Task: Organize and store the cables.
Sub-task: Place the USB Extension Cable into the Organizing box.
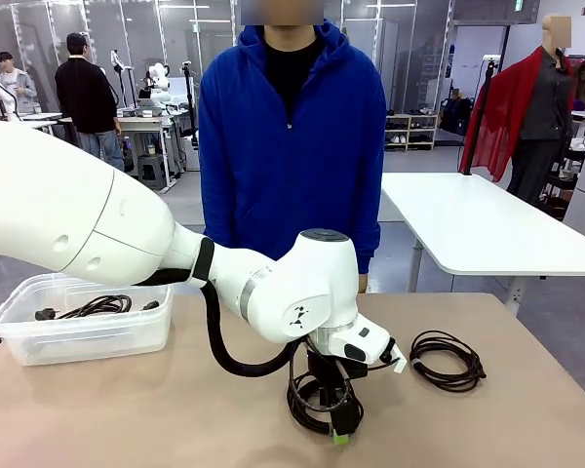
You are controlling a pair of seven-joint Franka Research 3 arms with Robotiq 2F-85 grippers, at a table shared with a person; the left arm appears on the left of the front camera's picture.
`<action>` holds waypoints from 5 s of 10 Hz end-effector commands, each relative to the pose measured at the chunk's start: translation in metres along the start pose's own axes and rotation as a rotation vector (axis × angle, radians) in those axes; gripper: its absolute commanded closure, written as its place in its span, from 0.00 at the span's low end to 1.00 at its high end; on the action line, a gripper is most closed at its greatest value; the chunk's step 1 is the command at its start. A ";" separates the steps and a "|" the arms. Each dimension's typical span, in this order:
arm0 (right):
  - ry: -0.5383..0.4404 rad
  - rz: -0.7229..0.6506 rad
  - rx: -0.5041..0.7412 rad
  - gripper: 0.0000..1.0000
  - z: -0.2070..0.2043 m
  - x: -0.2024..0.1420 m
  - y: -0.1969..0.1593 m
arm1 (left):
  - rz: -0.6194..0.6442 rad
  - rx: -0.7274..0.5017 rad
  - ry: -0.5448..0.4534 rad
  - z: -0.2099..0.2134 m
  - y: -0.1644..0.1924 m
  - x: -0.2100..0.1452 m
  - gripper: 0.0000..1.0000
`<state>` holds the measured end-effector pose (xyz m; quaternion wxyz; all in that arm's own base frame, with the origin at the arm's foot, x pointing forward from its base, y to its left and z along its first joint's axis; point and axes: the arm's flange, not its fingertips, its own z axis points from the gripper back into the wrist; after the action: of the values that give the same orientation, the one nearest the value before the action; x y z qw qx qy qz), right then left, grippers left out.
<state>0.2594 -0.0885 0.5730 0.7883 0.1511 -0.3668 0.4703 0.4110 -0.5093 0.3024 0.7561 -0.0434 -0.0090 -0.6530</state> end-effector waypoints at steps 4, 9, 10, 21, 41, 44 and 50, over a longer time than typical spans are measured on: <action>0.000 0.001 0.000 0.00 0.000 -0.001 0.000 | 0.015 0.009 0.056 0.011 -0.010 -0.006 1.00; 0.000 0.001 0.000 0.00 0.000 -0.001 0.000 | -0.036 -0.002 0.072 0.028 -0.020 -0.003 1.00; 0.000 0.001 0.000 0.00 0.000 -0.001 0.000 | -0.047 -0.002 0.066 0.031 -0.022 -0.003 1.00; 0.000 0.001 0.000 0.00 0.000 -0.001 0.000 | -0.110 0.052 0.071 0.128 -0.050 -0.033 0.99; 0.000 0.001 0.000 0.00 0.000 -0.001 0.000 | -0.232 0.124 -0.049 0.258 -0.018 -0.307 0.89; 0.000 0.001 0.000 0.00 0.000 -0.001 0.000 | -0.224 0.179 -0.141 0.259 -0.015 -0.333 0.89; 0.000 0.001 0.000 0.00 0.000 -0.001 0.000 | -0.181 0.154 -0.098 0.266 -0.009 -0.337 0.89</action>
<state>0.2594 -0.0885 0.5730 0.7884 0.1511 -0.3668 0.4702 0.3631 -0.1581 0.5404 0.6928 -0.0154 -0.1039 -0.7135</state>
